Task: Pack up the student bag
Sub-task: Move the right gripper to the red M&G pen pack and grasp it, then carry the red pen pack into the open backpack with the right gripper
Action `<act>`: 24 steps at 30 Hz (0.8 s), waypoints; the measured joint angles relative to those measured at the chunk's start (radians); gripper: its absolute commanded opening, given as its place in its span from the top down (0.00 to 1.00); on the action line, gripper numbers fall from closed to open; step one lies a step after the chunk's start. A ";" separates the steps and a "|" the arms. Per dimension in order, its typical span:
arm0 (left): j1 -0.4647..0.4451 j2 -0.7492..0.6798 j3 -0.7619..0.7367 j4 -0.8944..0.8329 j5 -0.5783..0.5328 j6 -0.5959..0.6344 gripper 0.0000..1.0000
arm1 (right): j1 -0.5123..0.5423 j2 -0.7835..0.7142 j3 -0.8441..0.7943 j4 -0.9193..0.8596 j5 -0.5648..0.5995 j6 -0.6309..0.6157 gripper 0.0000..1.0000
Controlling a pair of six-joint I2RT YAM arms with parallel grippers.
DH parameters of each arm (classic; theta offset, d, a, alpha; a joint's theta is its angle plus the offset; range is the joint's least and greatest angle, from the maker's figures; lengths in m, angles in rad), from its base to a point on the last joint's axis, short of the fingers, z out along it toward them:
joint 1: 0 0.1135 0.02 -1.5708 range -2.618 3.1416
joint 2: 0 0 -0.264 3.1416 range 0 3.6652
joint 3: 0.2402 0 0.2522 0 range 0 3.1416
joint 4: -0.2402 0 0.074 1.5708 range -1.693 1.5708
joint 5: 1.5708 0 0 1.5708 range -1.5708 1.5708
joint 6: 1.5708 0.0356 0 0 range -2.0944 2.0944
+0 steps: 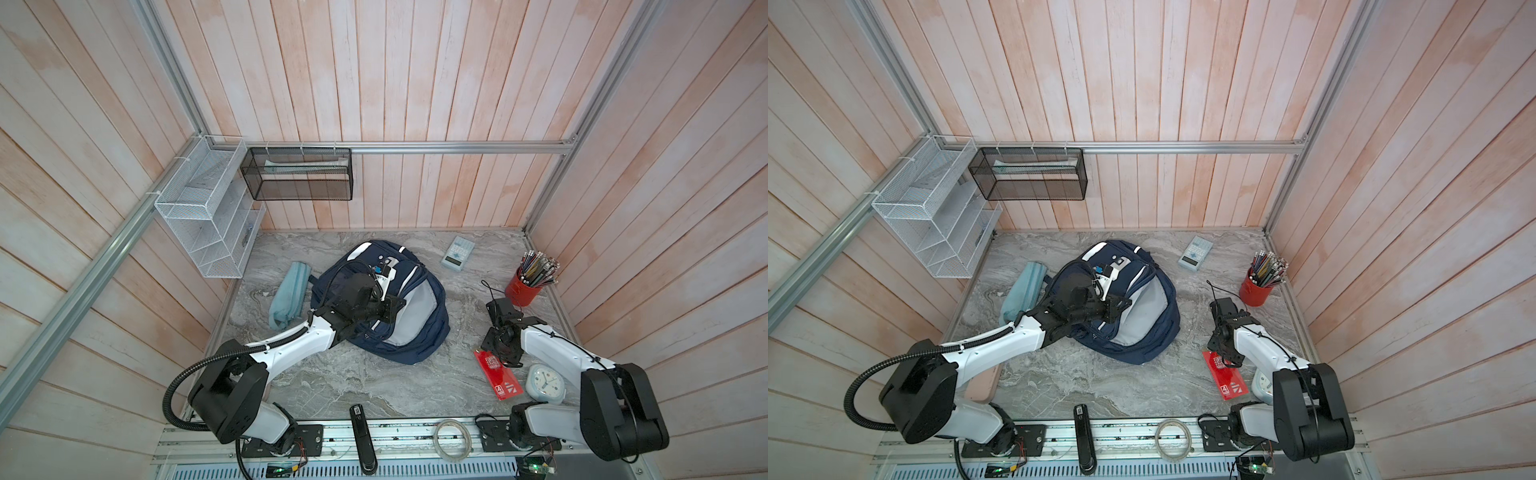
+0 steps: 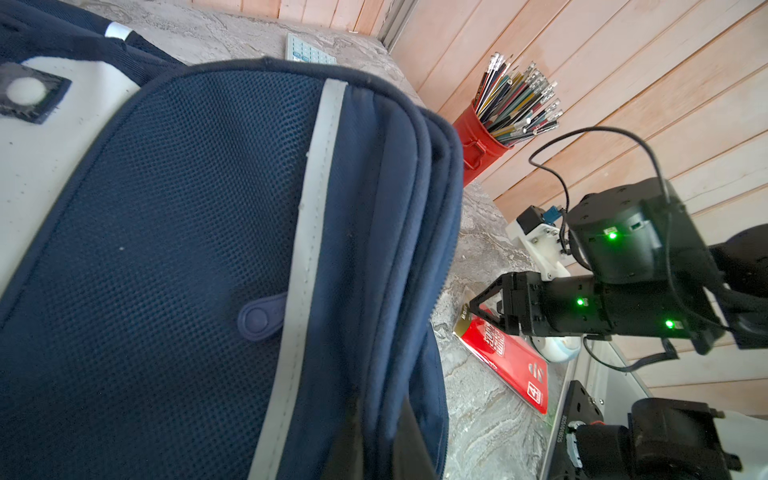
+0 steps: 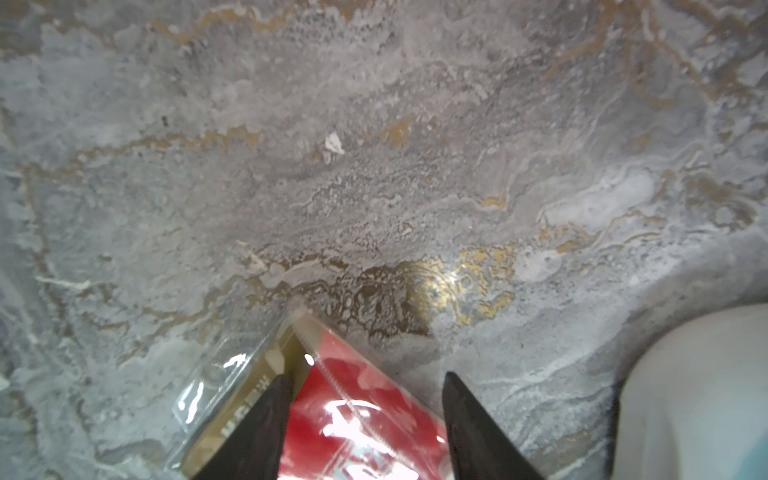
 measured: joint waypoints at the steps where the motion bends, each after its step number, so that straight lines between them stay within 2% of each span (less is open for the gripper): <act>1: 0.000 -0.001 -0.002 0.002 0.000 0.000 1.00 | 0.000 0.003 0.000 0.002 0.007 0.002 0.52; 15: 0.016 -0.009 -0.019 0.027 0.023 -0.003 1.00 | -0.003 0.022 0.005 0.005 0.042 0.018 0.98; 20: 0.021 -0.011 -0.019 0.029 0.028 -0.004 1.00 | -0.004 0.006 0.005 -0.003 0.032 0.018 1.00; 24: 0.021 -0.011 -0.019 0.029 0.029 -0.009 1.00 | -0.003 -0.061 0.005 -0.006 -0.015 0.018 1.00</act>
